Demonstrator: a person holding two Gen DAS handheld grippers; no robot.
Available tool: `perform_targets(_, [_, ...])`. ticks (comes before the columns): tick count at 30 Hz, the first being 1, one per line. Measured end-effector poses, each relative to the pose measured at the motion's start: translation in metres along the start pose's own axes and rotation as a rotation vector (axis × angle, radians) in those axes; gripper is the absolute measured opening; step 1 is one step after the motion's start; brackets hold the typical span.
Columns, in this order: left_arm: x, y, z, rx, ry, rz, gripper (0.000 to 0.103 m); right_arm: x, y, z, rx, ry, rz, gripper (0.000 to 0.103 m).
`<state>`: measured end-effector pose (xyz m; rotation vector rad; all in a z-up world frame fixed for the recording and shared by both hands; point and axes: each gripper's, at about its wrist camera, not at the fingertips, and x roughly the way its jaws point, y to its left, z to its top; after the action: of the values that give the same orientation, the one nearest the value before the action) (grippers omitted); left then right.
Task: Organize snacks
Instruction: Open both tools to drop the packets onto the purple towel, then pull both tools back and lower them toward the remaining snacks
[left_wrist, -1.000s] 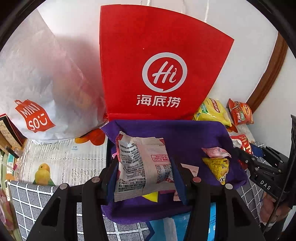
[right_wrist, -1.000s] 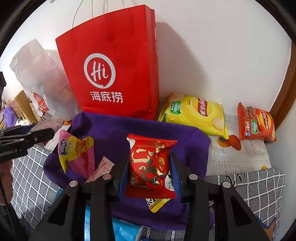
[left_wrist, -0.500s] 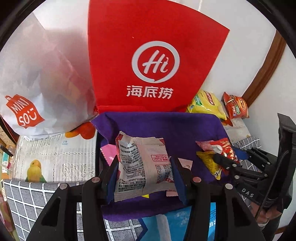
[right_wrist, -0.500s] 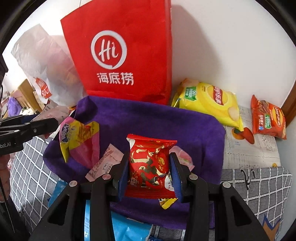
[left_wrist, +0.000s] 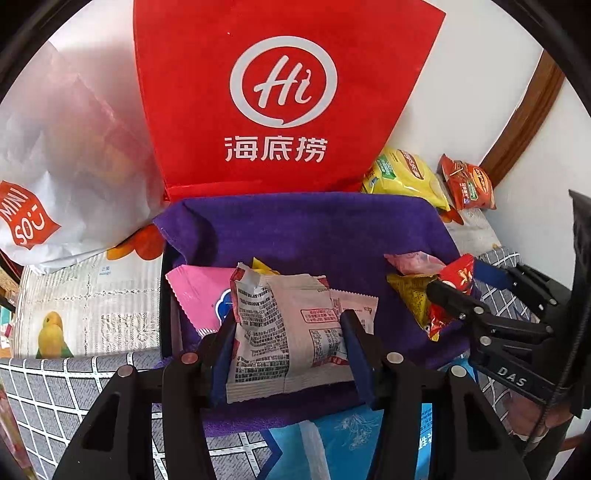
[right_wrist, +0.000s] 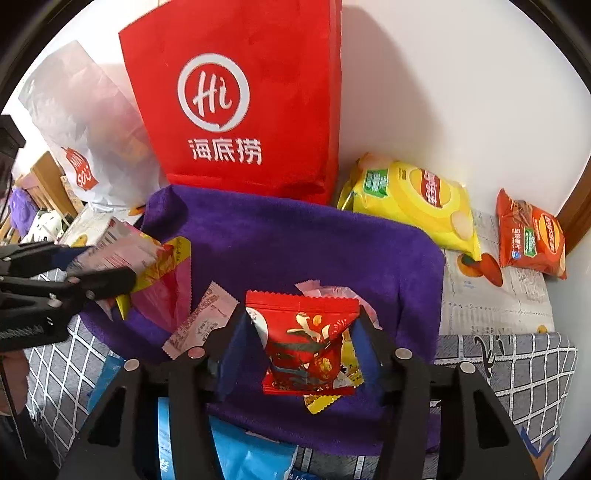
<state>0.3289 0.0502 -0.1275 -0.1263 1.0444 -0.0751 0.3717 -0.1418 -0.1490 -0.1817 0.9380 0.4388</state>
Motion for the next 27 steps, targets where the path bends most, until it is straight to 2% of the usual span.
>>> perform_targets(7, [0.002,0.003,0.000,-0.010,0.005,-0.011,0.050,-0.013,0.000,0.003,0.015,-0.038,0.005,0.064])
perform_targets(14, [0.000,-0.001,-0.001,-0.008,0.002,-0.035,0.052,-0.027,-0.005,0.005,0.055,-0.069,0.027,0.064])
perform_targets(17, [-0.005,-0.002,0.000,-0.009,-0.010,-0.046,0.065,-0.034,-0.003,0.006,0.048,-0.085,0.027,0.064])
perform_targets(20, [-0.017,-0.006,0.000,0.011,-0.045,-0.030,0.067,-0.040,0.000,0.006,0.041,-0.100,0.021,0.064])
perform_targets(27, [-0.040,-0.008,0.002,0.020,-0.095,-0.058,0.070,-0.067,0.000,0.004,0.060,-0.152,-0.003,0.064])
